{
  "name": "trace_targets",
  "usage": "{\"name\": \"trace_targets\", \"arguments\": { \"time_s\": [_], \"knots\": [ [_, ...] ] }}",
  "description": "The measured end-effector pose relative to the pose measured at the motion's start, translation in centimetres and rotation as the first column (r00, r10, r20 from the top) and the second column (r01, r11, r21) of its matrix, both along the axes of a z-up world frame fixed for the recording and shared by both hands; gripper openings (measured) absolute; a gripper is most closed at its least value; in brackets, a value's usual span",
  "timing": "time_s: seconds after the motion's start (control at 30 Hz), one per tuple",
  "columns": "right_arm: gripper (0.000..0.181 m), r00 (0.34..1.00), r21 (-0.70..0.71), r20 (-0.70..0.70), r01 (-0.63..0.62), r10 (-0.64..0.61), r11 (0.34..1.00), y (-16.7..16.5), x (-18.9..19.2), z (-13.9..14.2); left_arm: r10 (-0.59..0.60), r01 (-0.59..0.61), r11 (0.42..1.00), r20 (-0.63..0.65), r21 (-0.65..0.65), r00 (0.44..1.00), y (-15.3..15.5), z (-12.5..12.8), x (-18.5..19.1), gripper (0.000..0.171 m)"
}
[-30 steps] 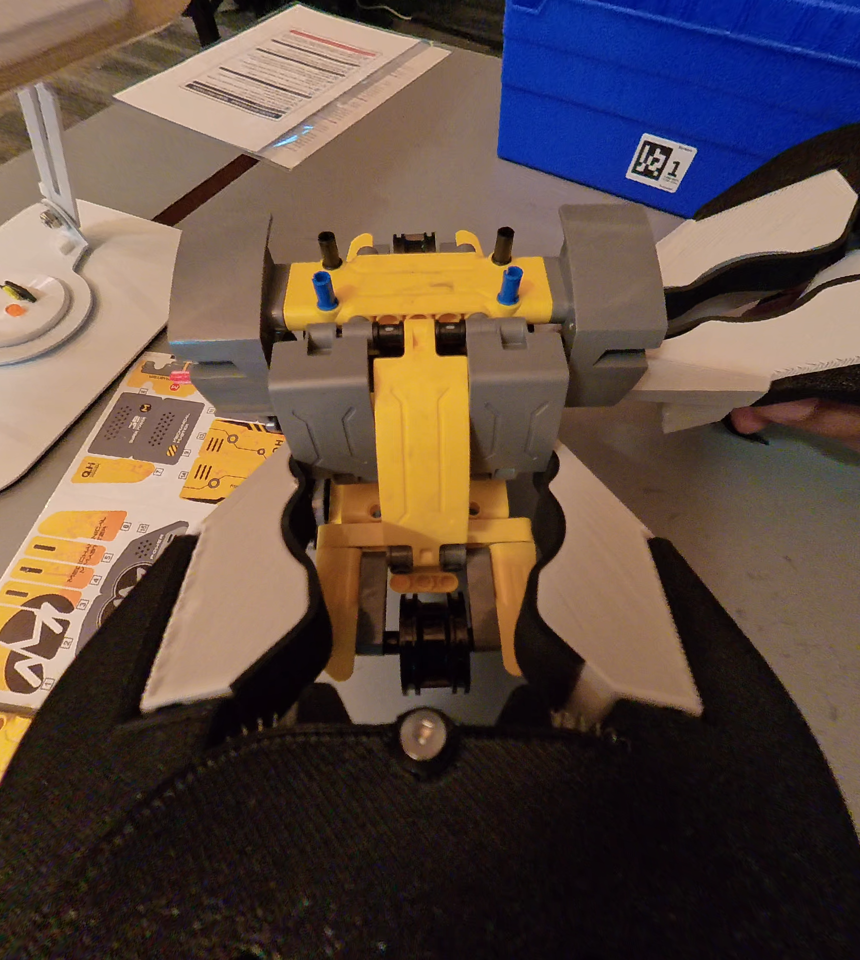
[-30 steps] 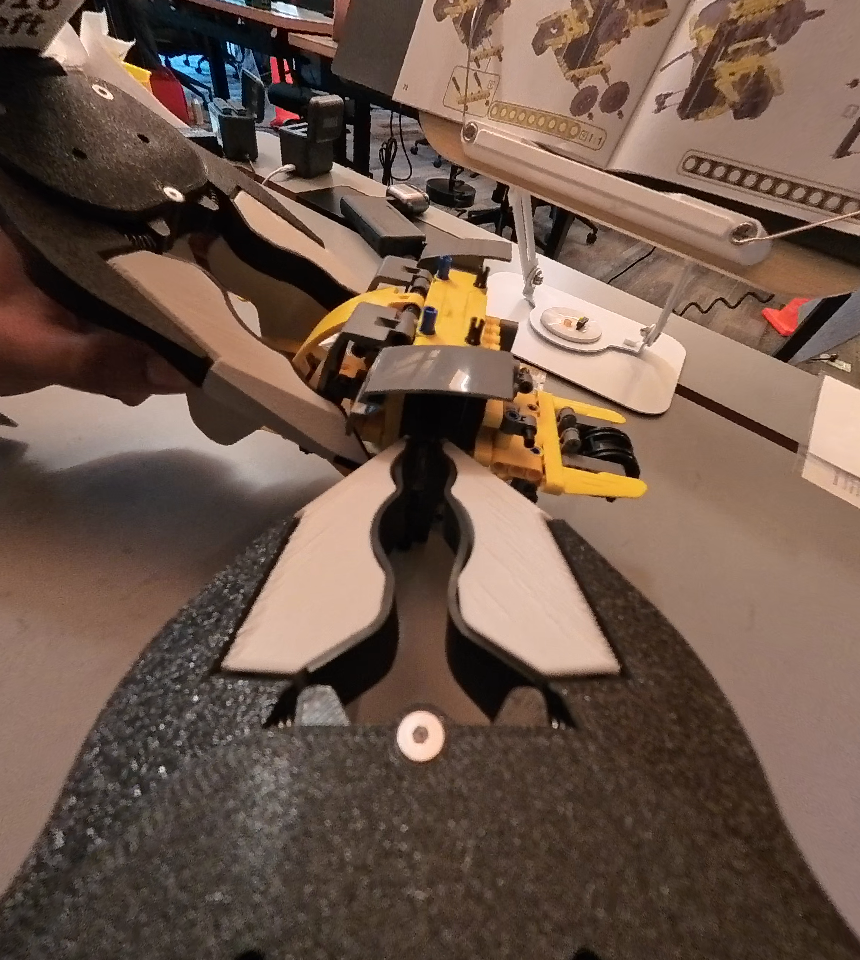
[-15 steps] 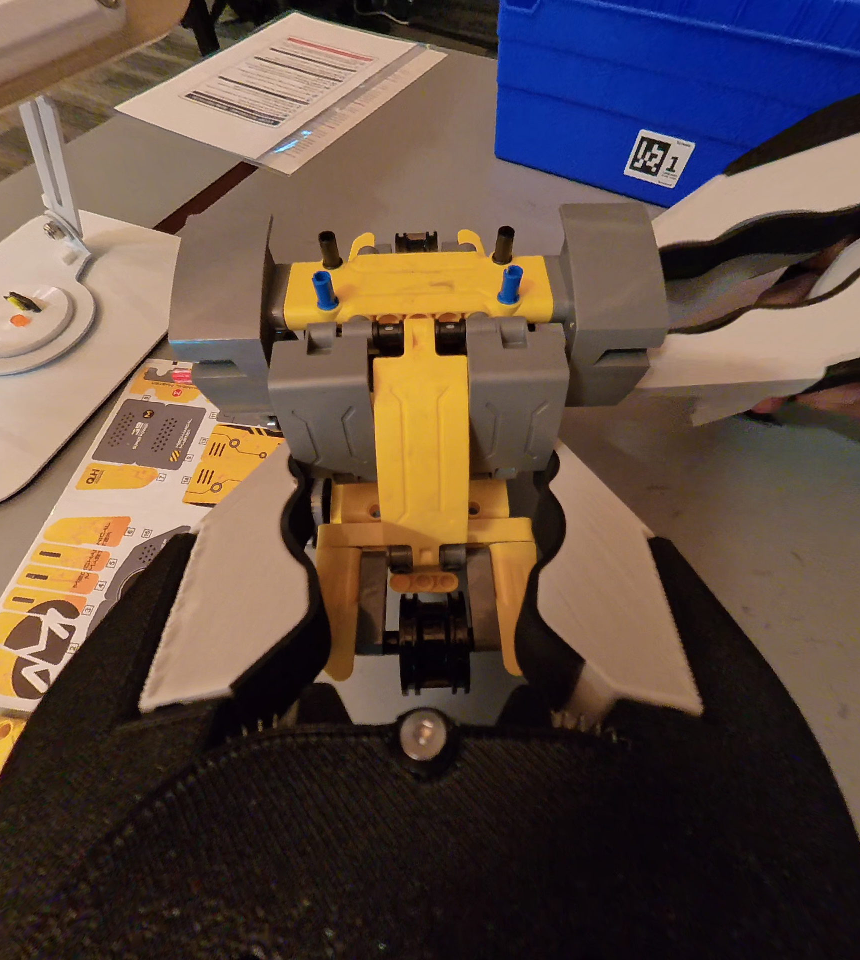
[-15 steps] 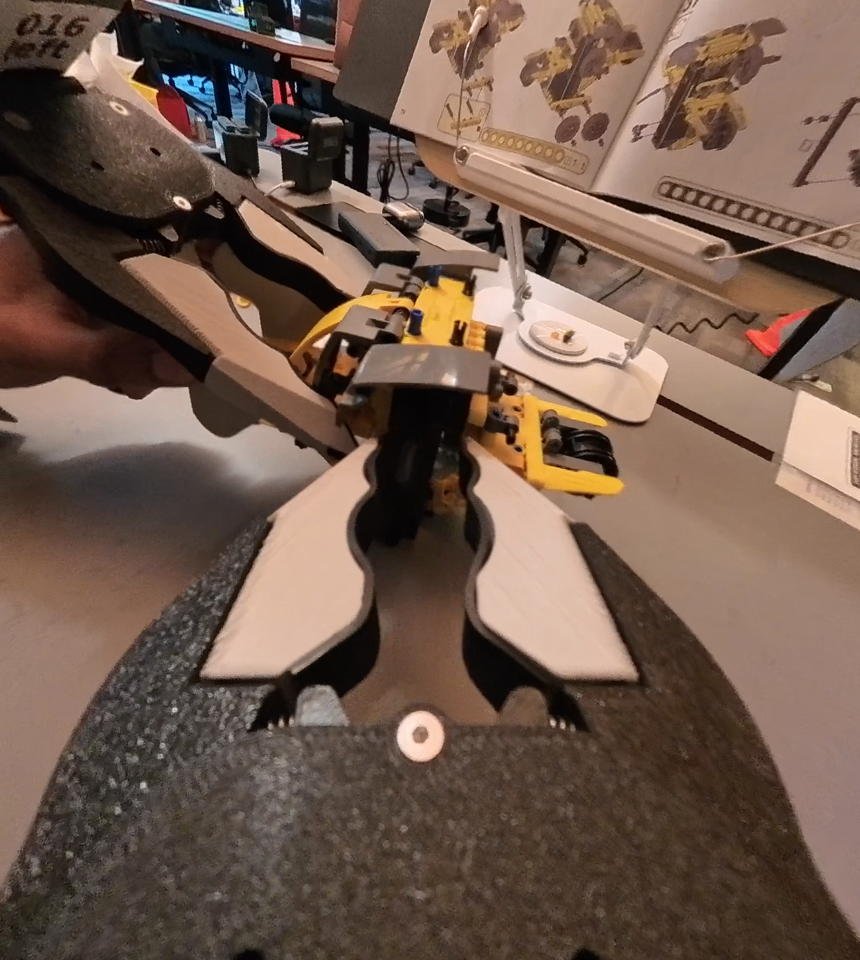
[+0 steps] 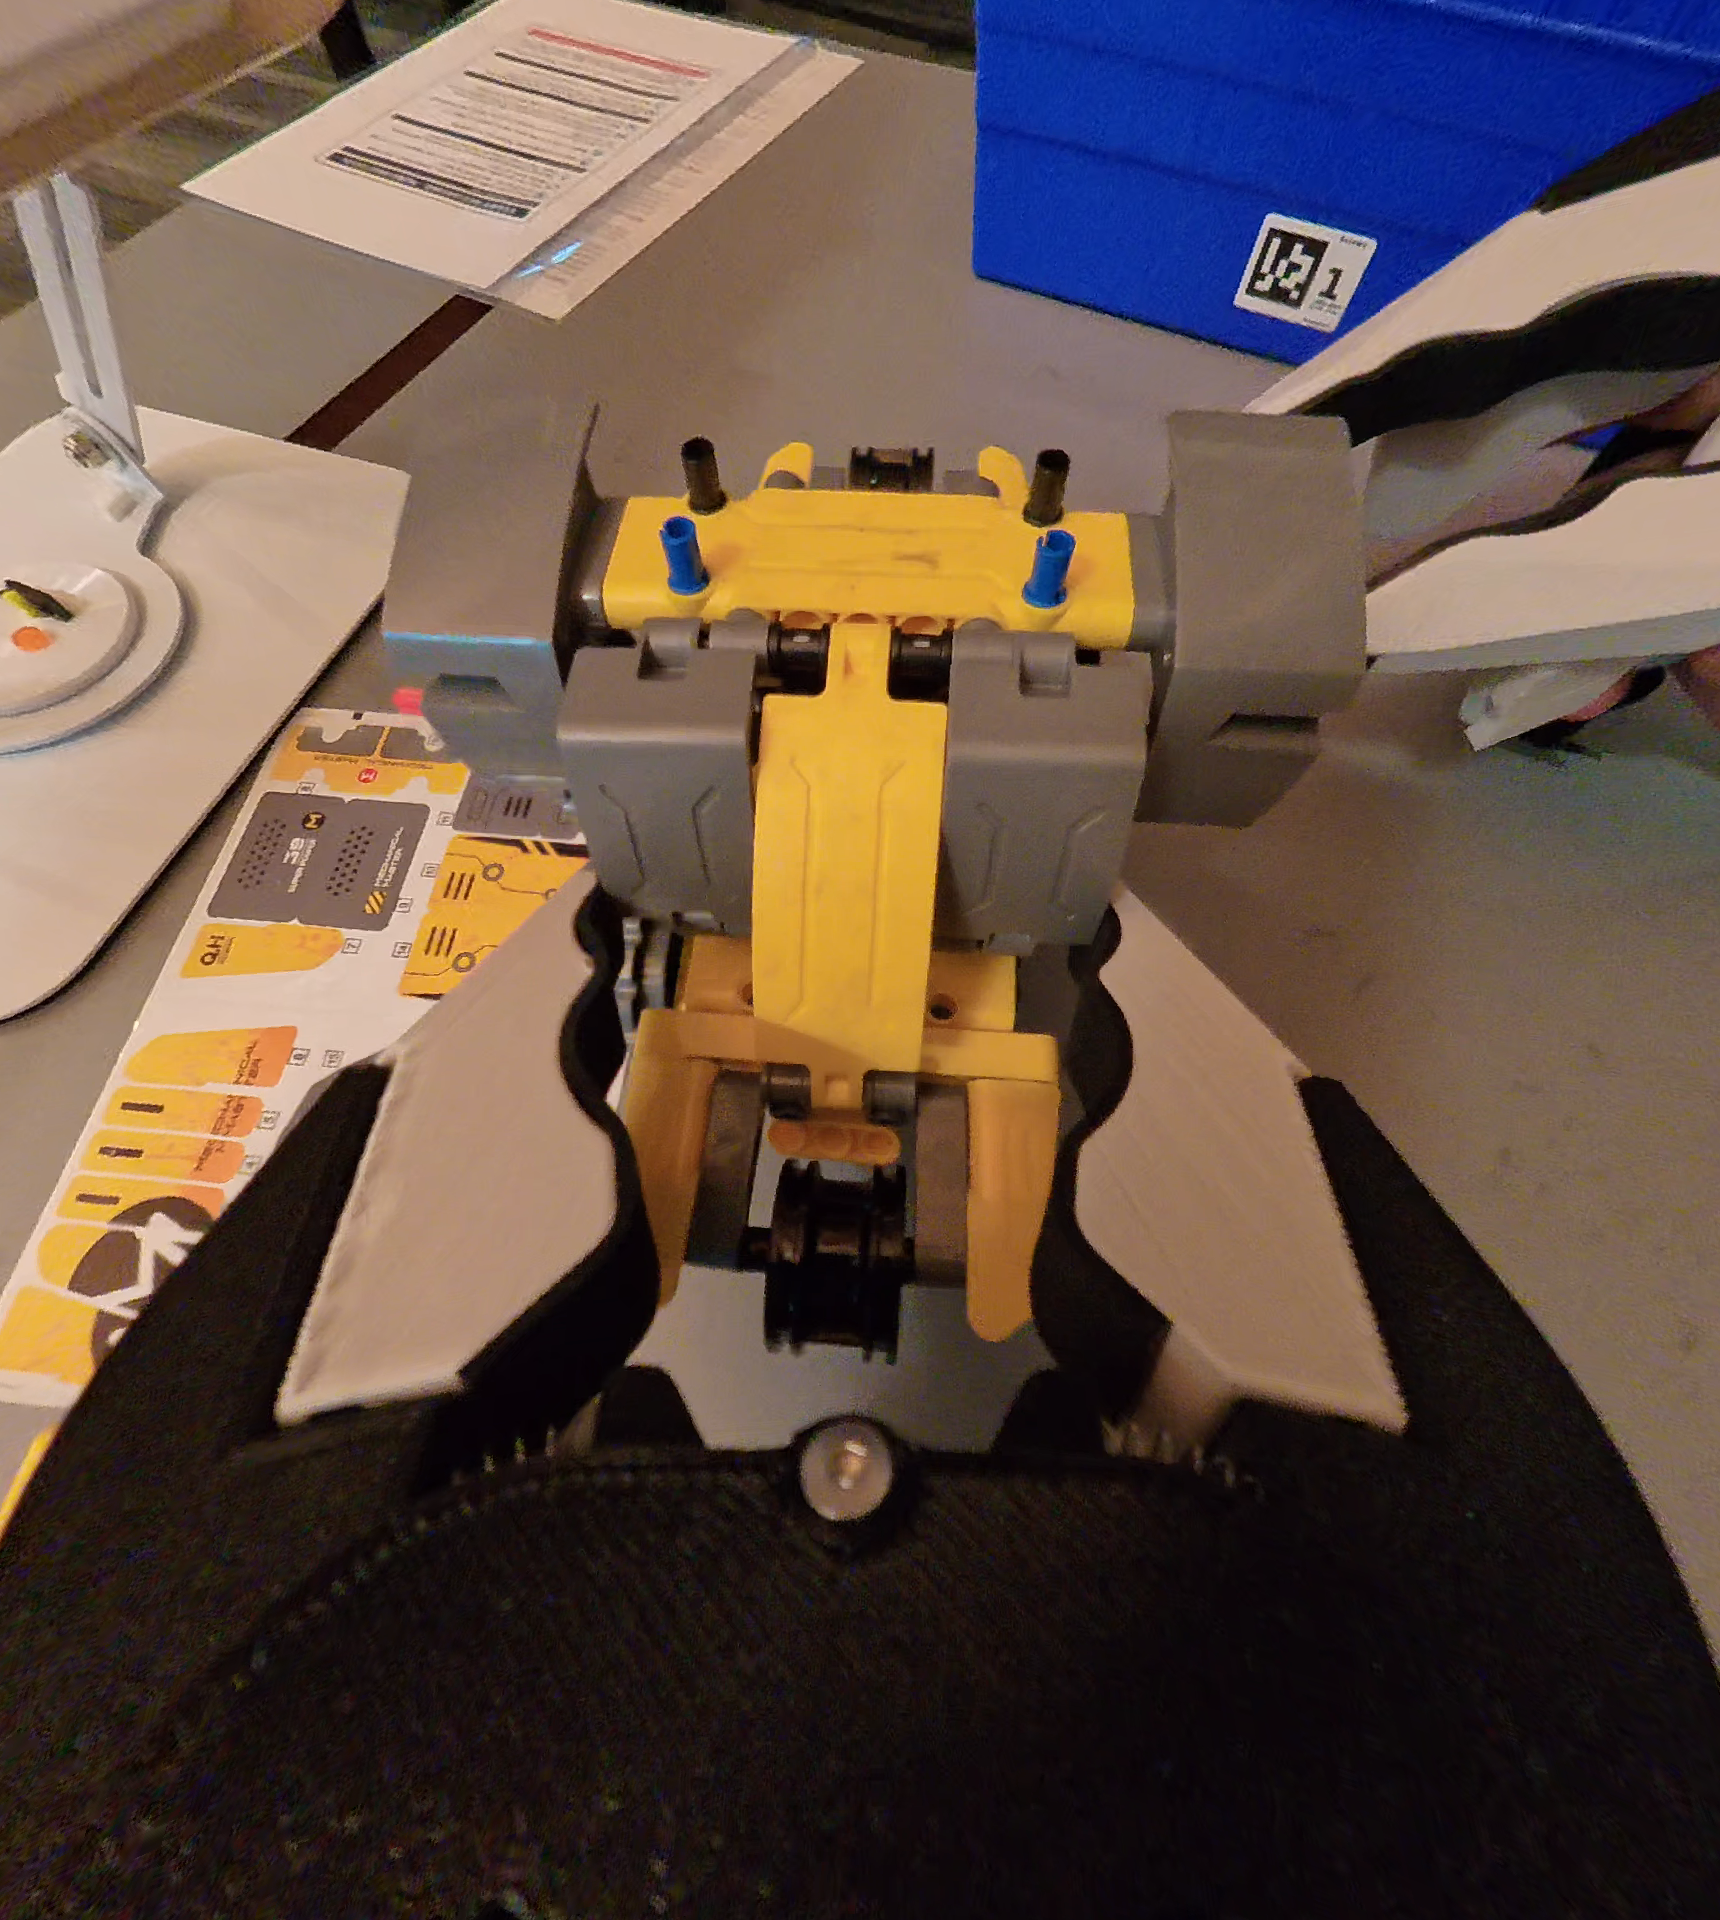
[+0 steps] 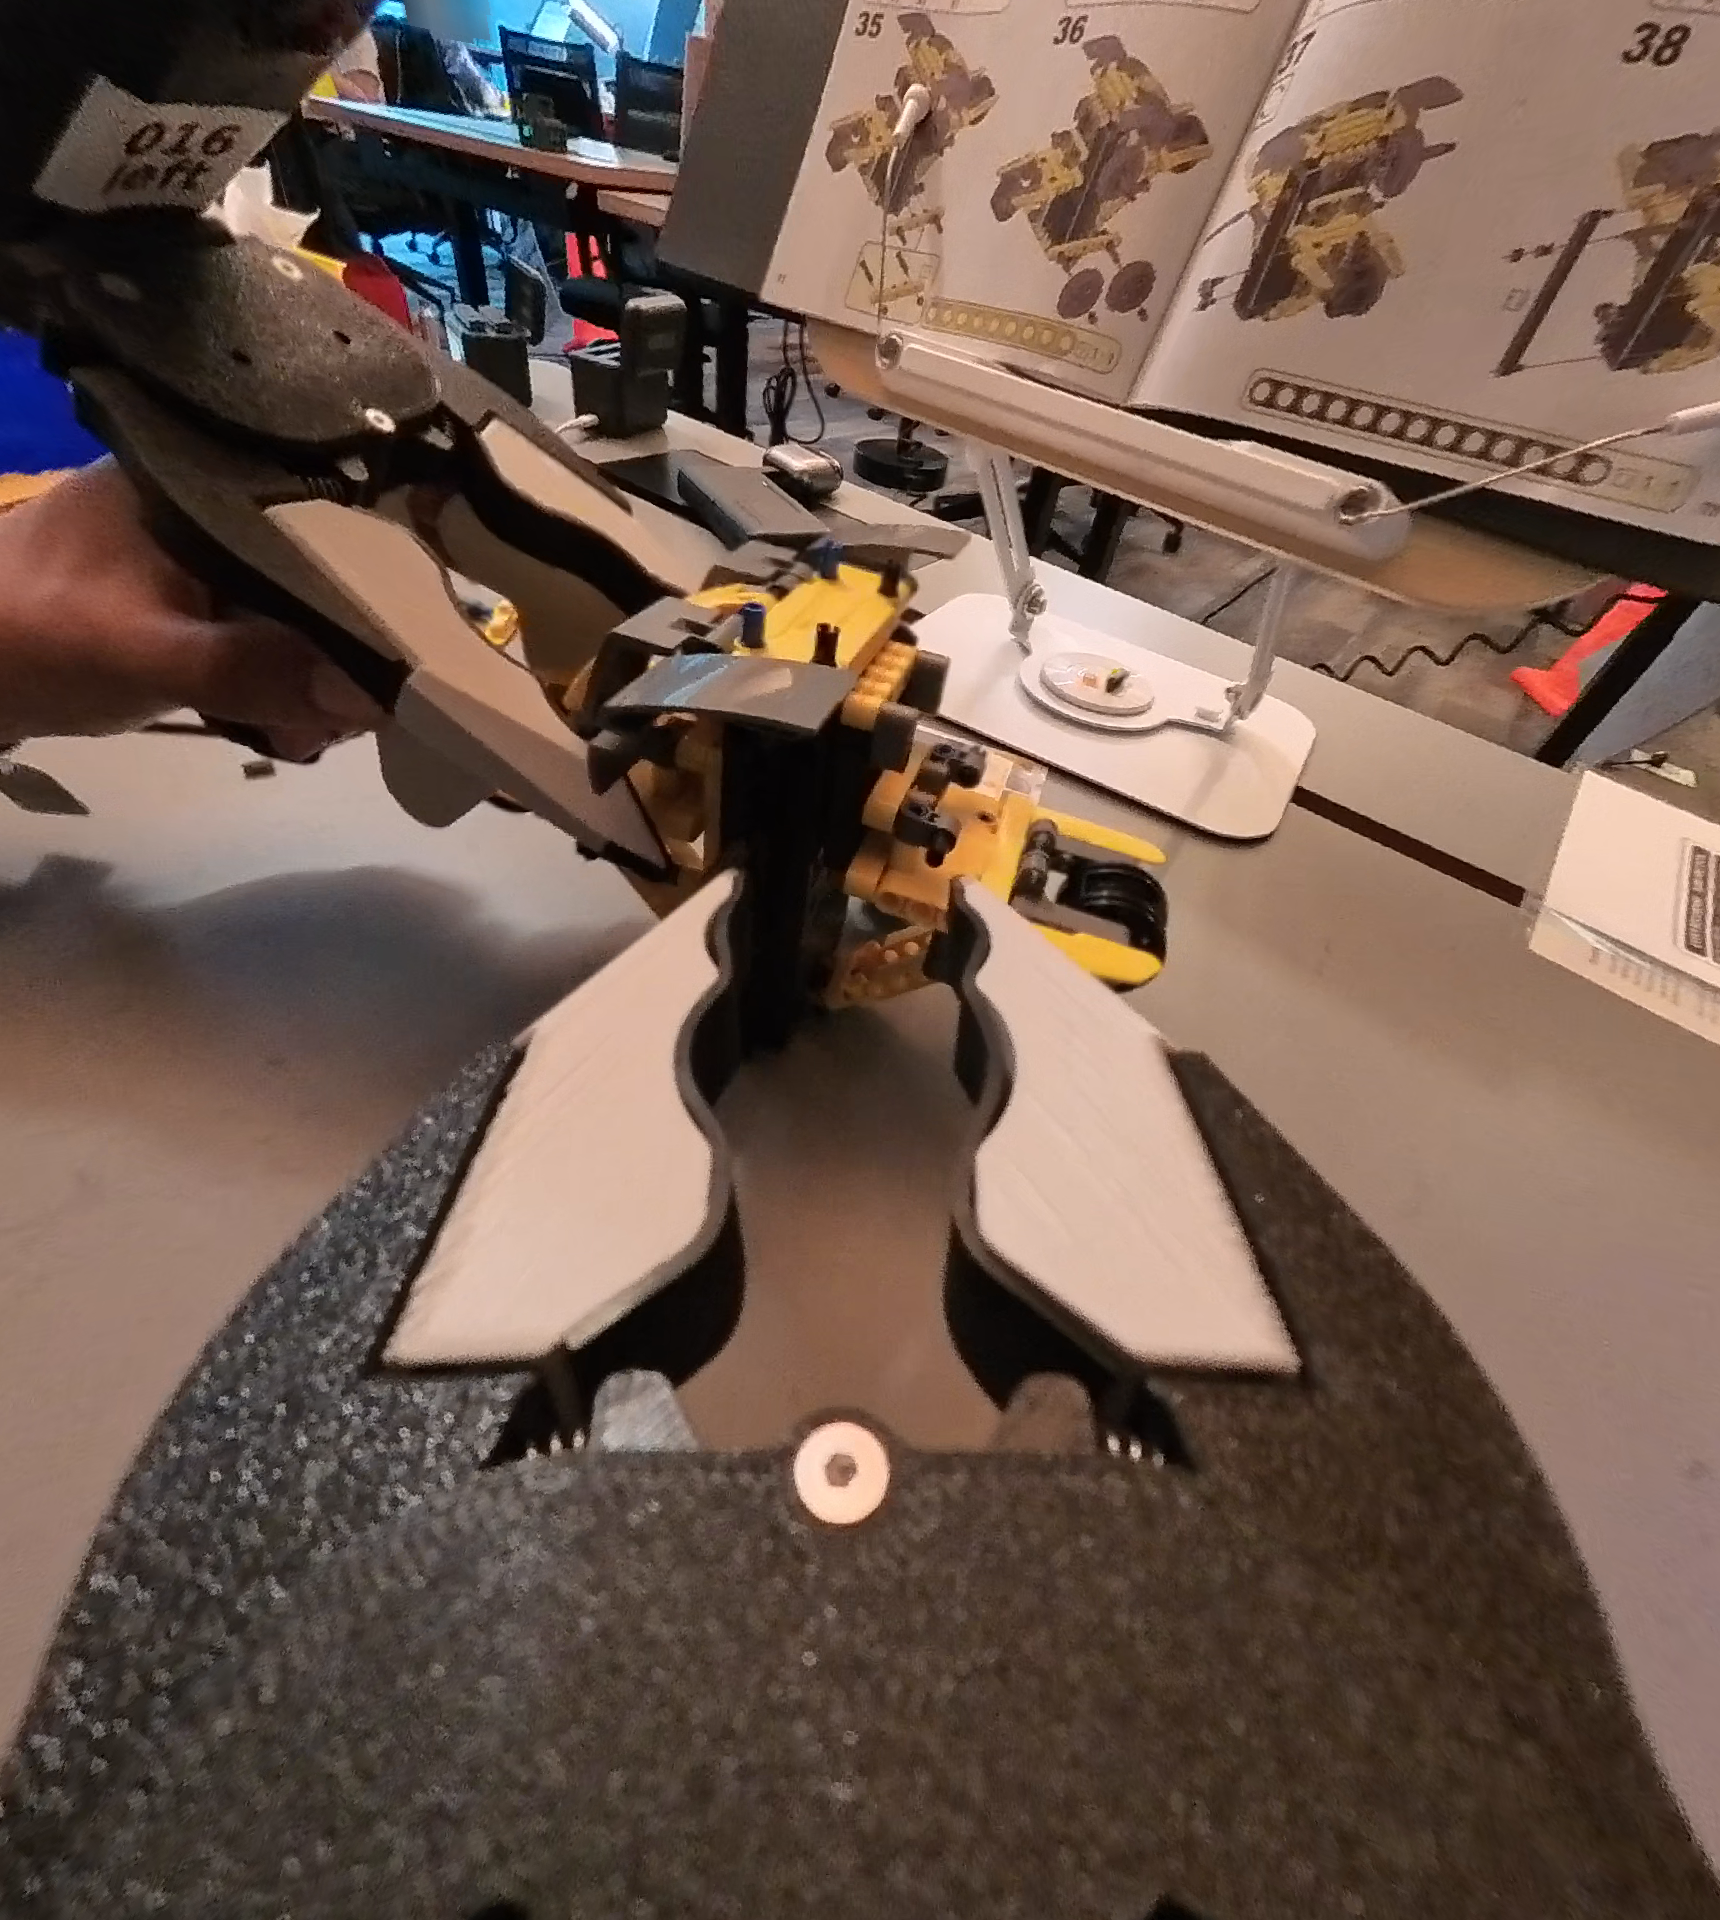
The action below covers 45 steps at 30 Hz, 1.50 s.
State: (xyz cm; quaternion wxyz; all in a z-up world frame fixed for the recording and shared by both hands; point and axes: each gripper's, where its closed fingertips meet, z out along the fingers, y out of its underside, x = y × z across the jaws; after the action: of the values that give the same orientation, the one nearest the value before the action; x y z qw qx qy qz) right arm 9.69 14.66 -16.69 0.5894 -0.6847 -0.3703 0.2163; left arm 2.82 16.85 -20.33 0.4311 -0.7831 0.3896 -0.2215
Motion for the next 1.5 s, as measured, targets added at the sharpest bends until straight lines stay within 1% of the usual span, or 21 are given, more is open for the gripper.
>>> {"name": "trace_targets", "arguments": {
  "time_s": [0.17, 0.27, 0.37, 0.5, 0.67, 0.83, 1.0, 1.2, 1.43, 1.5],
  "knots": [
    [0.037, 1.0, -0.015, -0.024, -0.011, 0.01, 1.0, -0.1, -0.1, 0.1, 0.034, -0.034, 0.999, -0.016, -0.002, 0.999, 0.3, 0.0, -1.1, 0.089],
    [0.037, 0.999, -0.033, -0.053, -0.014, 0.013, 0.999, 0.0, 0.1, 0.3, 0.049, -0.049, 0.999, -0.004, -0.007, 0.999, 0.2, 0.1, -1.5, 0.088],
    [0.037, 0.997, -0.045, -0.072, -0.021, 0.018, 0.999, 0.1, 0.2, 0.3, 0.058, -0.058, 0.998, 0.044, -0.007, 0.997, -0.3, 0.7, -2.0, 0.091],
    [0.037, 0.998, -0.049, -0.06, -0.02, 0.017, 0.999, 0.2, 0.2, 0.0, 0.098, -0.098, 0.995, 0.111, -0.005, 0.989, -1.1, 1.5, -3.5, 0.093],
    [0.037, 0.998, -0.055, -0.055, -0.019, 0.016, 0.998, 0.4, 0.1, -0.4, 0.155, -0.155, 0.988, 0.189, -0.017, 0.97, -2.3, 1.4, -5.8, 0.092],
    [0.037, 0.99, -0.014, -0.135, -0.033, 0.031, 0.999, 0.5, 0.3, 0.7, 0.122, -0.118, 0.993, 0.201, -0.03, 0.972, -2.1, 0.8, -6.1, 0.092],
    [0.037, 0.996, -0.035, -0.089, -0.009, 0.006, 0.999, 1.2, 0.4, -0.4, 0.111, -0.107, 0.994, 0.17, -0.033, 0.979, -2.4, -0.1, -6.0, 0.092],
    [0.037, 0.996, -0.049, -0.093, -0.022, 0.018, 0.999, 1.2, 0.1, -0.6, 0.127, -0.121, 0.992, 0.199, -0.041, 0.972, -2.2, 0.3, -6.4, 0.092],
    [0.037, 0.994, -0.038, -0.104, -0.028, 0.024, 0.999, 1.0, 0.2, -0.1, 0.143, -0.133, 0.989, 0.245, -0.057, 0.959, -1.9, 0.8, -6.7, 0.092],
    [0.037, 0.994, -0.03, -0.105, -0.025, 0.021, 0.999, 0.9, 0.3, 0.1, 0.14, -0.13, 0.99, 0.253, -0.058, 0.957, -1.9, 1.3, -7.0, 0.092]
  ]
}}
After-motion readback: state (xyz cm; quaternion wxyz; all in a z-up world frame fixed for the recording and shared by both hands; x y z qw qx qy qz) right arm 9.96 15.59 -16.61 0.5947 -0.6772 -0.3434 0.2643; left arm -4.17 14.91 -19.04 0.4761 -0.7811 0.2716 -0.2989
